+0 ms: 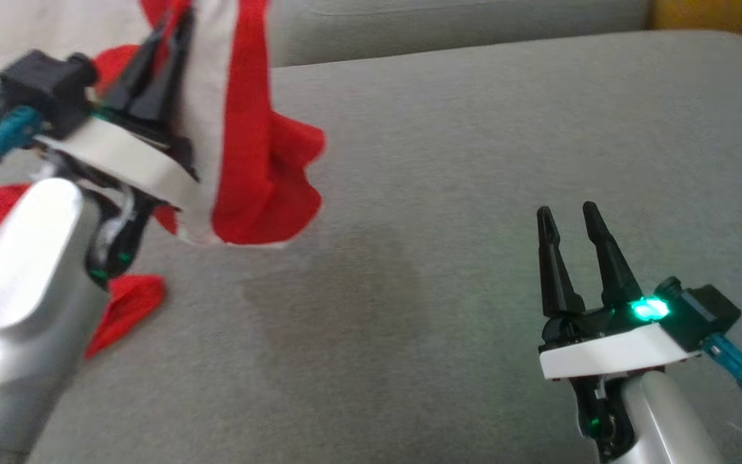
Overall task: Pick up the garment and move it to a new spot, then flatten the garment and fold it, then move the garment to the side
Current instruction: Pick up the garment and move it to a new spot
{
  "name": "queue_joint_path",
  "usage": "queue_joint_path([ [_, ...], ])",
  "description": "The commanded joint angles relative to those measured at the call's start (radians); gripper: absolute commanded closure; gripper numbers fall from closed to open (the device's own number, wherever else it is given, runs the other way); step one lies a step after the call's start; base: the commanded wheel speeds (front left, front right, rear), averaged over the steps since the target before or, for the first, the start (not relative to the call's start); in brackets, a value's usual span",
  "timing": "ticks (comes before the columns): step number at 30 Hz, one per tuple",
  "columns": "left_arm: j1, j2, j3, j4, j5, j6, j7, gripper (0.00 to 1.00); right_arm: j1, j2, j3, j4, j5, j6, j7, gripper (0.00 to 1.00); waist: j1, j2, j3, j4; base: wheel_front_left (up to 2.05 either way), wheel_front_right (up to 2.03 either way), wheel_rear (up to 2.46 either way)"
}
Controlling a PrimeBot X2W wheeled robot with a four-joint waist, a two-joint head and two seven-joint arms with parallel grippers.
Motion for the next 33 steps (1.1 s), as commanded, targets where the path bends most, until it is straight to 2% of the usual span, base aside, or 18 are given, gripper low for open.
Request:
queue_joint_path([
  [1, -0.037, 0.014, 0.023, -0.055, 0.011, 0.014, 0.017, 1.0, -0.042, -0.004, 0.026, -0.042, 0.016, 0.008, -0.011, 0.0, 0.0, -0.0001, 0.016, -0.088, 0.0, 0.0, 0.0],
  [4, -0.047, -0.005, -0.002, -0.069, 0.026, 0.021, 0.032, 1.0, -0.056, -0.004, 0.039, -0.056, 0.028, 0.008, -0.011, 0.0, 0.0, -0.0001, 0.039, -0.154, 0.0, 0.0, 0.0],
  [6, -0.054, -0.014, -0.009, -0.068, 0.03, 0.022, 0.033, 1.0, -0.062, -0.004, 0.043, -0.062, 0.032, 0.008, -0.011, 0.0, 0.0, -0.0001, 0.048, -0.174, 0.0, 0.0, 0.0],
  [12, -0.113, -0.089, -0.059, -0.003, 0.052, 0.009, 0.032, 1.0, -0.084, -0.004, 0.061, -0.094, 0.052, 0.008, -0.011, 0.0, 0.0, -0.0001, 0.091, -0.265, 0.0, 0.0, 0.0],
  [13, -0.121, -0.101, -0.068, 0.018, 0.058, 0.01, 0.032, 0.04, -0.085, -0.004, 0.06, -0.097, 0.055, 0.008, -0.011, 0.0, 0.0, -0.0001, 0.095, -0.271, 0.0, 0.0, 0.0],
  [14, -0.129, -0.114, -0.074, 0.038, 0.062, 0.012, 0.029, 0.0, -0.087, -0.004, 0.058, -0.1, 0.057, 0.008, -0.011, 0.0, 0.0, -0.0001, 0.099, -0.274, 0.0, 0.0, 0.0],
  [17, -0.141, -0.145, -0.081, 0.086, 0.062, 0.01, 0.006, 0.0, -0.087, -0.004, 0.047, -0.107, 0.057, 0.008, -0.011, 0.0, 0.0, -0.0001, 0.105, -0.268, 0.0, 0.0, 0.0],
  [21, -0.126, -0.144, -0.065, 0.131, 0.058, 0.012, -0.057, 0.0, -0.084, -0.004, 0.03, -0.105, 0.043, 0.008, -0.011, 0.0, 0.0, -0.0001, 0.091, -0.217, 0.0, 0.0, 0.0],
  [27, -0.009, -0.078, -0.019, 0.144, 0.041, 0.017, -0.185, 0.0, -0.067, -0.004, -0.004, -0.085, -0.001, 0.008, -0.011, 0.0, 0.0, -0.0001, 0.034, -0.088, 0.0, 0.0, 0.0],
  [33, 0.164, -0.04, 0.006, 0.079, 0.059, 0.06, -0.244, 0.0, -0.026, -0.004, -0.045, -0.06, -0.056, 0.008, -0.011, 0.0, 0.0, -0.0001, -0.026, 0.006, 0.0, 0.0, 0.0],
])
